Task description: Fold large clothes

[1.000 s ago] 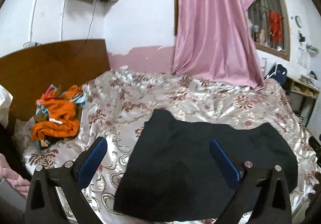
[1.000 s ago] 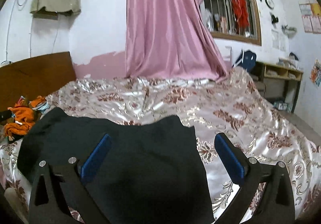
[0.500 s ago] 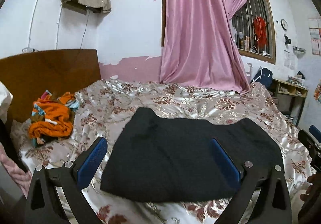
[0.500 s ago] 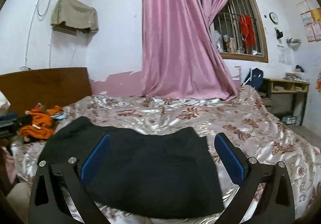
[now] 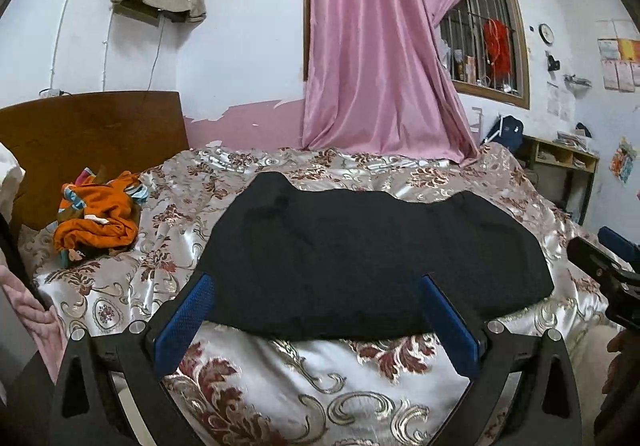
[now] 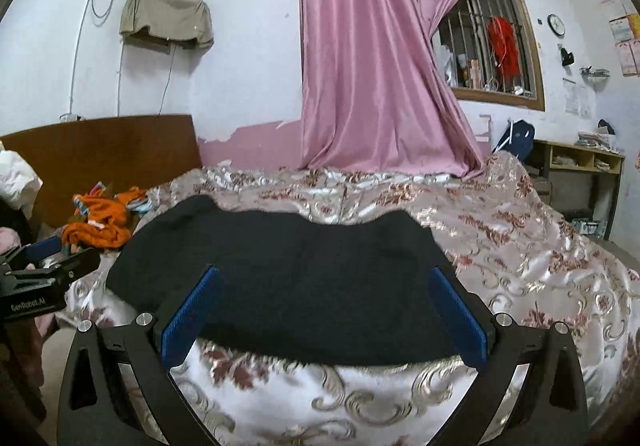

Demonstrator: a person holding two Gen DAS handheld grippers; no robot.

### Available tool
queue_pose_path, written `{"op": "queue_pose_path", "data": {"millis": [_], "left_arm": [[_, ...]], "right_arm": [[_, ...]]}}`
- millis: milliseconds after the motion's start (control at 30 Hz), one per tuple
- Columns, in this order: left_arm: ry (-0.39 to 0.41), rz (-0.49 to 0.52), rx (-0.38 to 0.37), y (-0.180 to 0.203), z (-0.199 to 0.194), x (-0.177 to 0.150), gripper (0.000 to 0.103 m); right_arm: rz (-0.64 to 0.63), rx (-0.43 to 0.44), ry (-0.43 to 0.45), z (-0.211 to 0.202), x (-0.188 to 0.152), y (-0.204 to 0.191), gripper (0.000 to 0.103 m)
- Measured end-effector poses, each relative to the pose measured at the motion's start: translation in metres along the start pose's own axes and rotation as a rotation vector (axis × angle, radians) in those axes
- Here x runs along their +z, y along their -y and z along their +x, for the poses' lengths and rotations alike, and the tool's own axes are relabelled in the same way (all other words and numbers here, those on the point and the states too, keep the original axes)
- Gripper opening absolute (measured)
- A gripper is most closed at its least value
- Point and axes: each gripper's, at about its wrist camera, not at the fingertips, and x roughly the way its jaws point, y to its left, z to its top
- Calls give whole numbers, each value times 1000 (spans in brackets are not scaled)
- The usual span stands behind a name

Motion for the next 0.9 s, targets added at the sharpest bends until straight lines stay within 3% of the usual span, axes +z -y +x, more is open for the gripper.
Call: {"op": "queue_pose_path", "data": {"millis": [200, 400, 900], "left_arm": [[-7, -5, -5, -2, -6, -7, 103], [-68, -4, 19, -7, 1, -22, 103], [-81, -17, 25, -11, 4, -24, 103]], "right_arm": [[11, -11, -21, -9, -13, 1, 101], [-7, -2, -60, -9, -23, 0, 102], [-6, 8, -116, -1, -25, -4, 102]]}}
